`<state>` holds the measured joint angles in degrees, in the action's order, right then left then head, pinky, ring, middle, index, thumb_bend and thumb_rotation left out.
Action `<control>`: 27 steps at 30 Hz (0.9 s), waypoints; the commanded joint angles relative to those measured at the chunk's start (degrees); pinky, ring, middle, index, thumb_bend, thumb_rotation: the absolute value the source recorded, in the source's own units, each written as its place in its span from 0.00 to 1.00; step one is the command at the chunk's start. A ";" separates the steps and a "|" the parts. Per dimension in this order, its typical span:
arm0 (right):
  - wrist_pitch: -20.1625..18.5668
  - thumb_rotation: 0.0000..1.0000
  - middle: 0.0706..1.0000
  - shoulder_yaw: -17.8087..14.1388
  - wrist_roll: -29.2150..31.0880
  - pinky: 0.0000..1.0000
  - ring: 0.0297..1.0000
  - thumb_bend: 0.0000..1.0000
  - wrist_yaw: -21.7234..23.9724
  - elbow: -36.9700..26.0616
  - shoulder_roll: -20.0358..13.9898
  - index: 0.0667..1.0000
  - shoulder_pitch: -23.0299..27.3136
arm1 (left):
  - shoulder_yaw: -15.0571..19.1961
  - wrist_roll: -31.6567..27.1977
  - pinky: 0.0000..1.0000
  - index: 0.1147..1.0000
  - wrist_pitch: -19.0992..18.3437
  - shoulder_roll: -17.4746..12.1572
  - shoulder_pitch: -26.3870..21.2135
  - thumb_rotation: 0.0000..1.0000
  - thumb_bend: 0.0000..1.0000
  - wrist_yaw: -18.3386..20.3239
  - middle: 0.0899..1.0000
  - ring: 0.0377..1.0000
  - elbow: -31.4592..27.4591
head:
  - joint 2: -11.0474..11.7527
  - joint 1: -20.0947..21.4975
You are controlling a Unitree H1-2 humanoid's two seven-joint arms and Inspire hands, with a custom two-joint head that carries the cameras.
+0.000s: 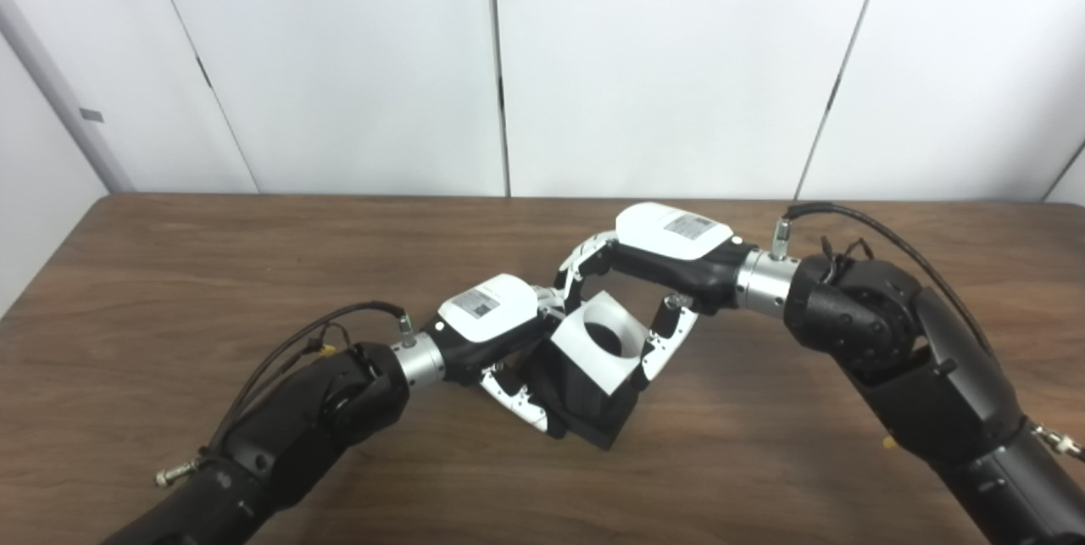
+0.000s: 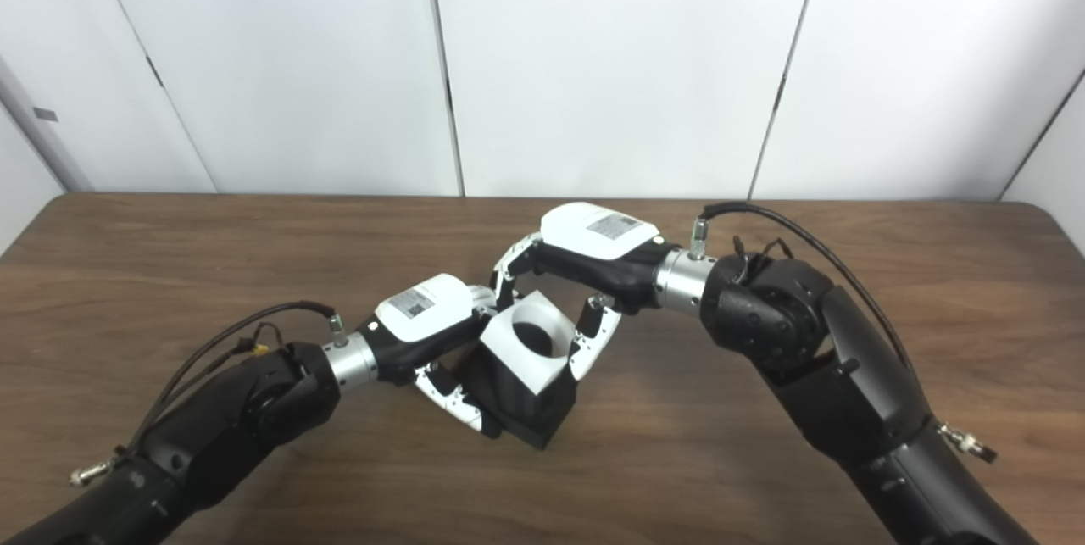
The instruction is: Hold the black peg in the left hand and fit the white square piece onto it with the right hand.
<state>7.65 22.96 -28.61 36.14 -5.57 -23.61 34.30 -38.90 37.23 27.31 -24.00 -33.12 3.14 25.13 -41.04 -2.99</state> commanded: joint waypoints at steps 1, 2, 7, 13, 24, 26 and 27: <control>2.40 0.13 0.75 0.16 0.15 0.71 0.81 0.52 -0.66 -1.60 0.43 0.44 2.74 | -2.59 5.43 0.85 0.43 -2.25 0.68 1.90 0.08 0.52 5.10 0.87 0.90 1.34 | -0.15 -0.08; 2.34 0.13 0.74 0.36 0.15 0.71 0.81 0.52 -0.50 -1.80 0.55 0.44 2.88 | -2.63 5.52 0.85 0.43 -2.24 0.70 1.86 0.08 0.52 5.08 0.87 0.90 1.34 | -0.20 -0.10; 1.87 0.13 0.74 1.28 0.24 0.72 0.81 0.52 0.74 -3.06 0.88 0.44 3.64 | -2.57 5.13 0.84 0.43 -2.26 0.92 1.84 0.08 0.52 5.31 0.87 0.89 1.52 | -0.30 -0.21; 0.57 0.14 0.74 1.83 0.22 0.74 0.82 0.52 3.23 -4.56 1.13 0.44 3.96 | -2.71 5.25 0.85 0.43 -2.00 1.08 1.65 0.08 0.52 5.25 0.88 0.90 1.98 | -0.33 -0.20; -0.28 0.13 0.74 2.96 -1.84 0.74 0.81 0.52 6.58 -4.45 -0.26 0.44 3.85 | -2.58 4.95 0.85 0.43 -2.08 0.94 1.80 0.08 0.52 5.71 0.87 0.89 1.42 | -0.79 -0.14; -1.51 0.14 0.75 3.12 -2.08 0.77 0.82 0.52 8.01 -4.58 -0.63 0.45 4.01 | -2.55 5.02 0.84 0.43 -2.02 0.92 1.82 0.08 0.52 5.64 0.87 0.89 1.41 | -0.76 -0.04; -2.21 0.15 0.76 3.19 -2.24 0.77 0.82 0.52 8.82 -4.73 -0.80 0.45 4.10 | -2.58 5.16 0.84 0.43 -2.04 0.89 1.83 0.08 0.52 5.61 0.87 0.89 1.39 | -0.79 -0.02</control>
<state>6.19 25.72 -31.31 42.90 -8.09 -23.07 36.12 -38.84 37.29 27.31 -23.72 -33.14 3.41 25.10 -41.75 -2.99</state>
